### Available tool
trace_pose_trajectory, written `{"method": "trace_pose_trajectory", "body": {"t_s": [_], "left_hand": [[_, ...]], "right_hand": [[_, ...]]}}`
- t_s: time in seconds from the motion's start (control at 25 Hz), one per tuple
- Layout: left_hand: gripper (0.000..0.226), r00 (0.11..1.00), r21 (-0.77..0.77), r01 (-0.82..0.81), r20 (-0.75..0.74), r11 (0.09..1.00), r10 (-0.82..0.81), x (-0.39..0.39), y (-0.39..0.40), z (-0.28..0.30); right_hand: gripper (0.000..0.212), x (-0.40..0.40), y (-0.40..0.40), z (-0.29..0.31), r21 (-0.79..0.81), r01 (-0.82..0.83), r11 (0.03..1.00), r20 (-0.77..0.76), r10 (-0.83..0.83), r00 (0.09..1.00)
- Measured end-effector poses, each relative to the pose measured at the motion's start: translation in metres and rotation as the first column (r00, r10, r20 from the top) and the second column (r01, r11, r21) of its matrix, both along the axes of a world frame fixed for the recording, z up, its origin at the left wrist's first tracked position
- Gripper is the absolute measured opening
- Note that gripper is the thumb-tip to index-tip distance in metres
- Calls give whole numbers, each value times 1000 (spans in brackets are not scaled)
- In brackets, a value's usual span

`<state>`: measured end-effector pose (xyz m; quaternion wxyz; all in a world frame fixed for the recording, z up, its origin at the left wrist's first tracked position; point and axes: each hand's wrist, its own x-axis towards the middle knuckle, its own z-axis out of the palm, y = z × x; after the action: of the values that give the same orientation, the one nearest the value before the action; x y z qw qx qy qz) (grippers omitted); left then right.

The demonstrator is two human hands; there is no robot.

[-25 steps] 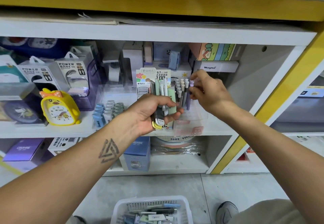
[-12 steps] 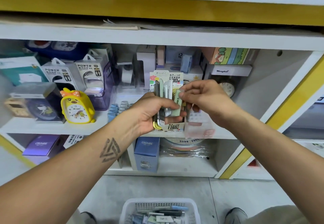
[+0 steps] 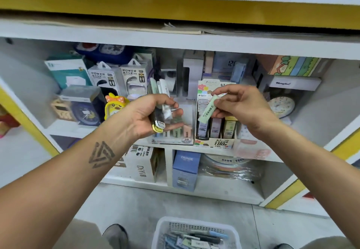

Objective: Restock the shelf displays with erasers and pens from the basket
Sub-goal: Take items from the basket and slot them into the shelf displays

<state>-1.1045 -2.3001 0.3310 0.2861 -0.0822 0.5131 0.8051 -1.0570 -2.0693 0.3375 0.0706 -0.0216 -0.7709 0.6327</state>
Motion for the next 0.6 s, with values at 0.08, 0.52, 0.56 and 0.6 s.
{"method": "trace_pose_trajectory", "body": {"t_s": [0.08, 0.52, 0.56, 0.6], "left_hand": [[9, 1000, -18, -21, 5, 1000, 21, -1, -15, -1], [12, 990, -19, -117, 78, 993, 118, 4, -46, -4], [10, 990, -21, -117, 77, 993, 118, 3, -48, -4], [9, 990, -27, -116, 75, 993, 117, 2, -50, -4]], "right_hand": [[13, -7, -12, -3, 121, 3, 993, -52, 3, 999], [7, -40, -51, -13, 354, 21, 935, -128, 26, 991], [6, -44, -51, -14, 420, 54, 906, -174, 22, 984], [5, -47, -52, -14, 499, 98, 861, -236, 27, 971]]}}
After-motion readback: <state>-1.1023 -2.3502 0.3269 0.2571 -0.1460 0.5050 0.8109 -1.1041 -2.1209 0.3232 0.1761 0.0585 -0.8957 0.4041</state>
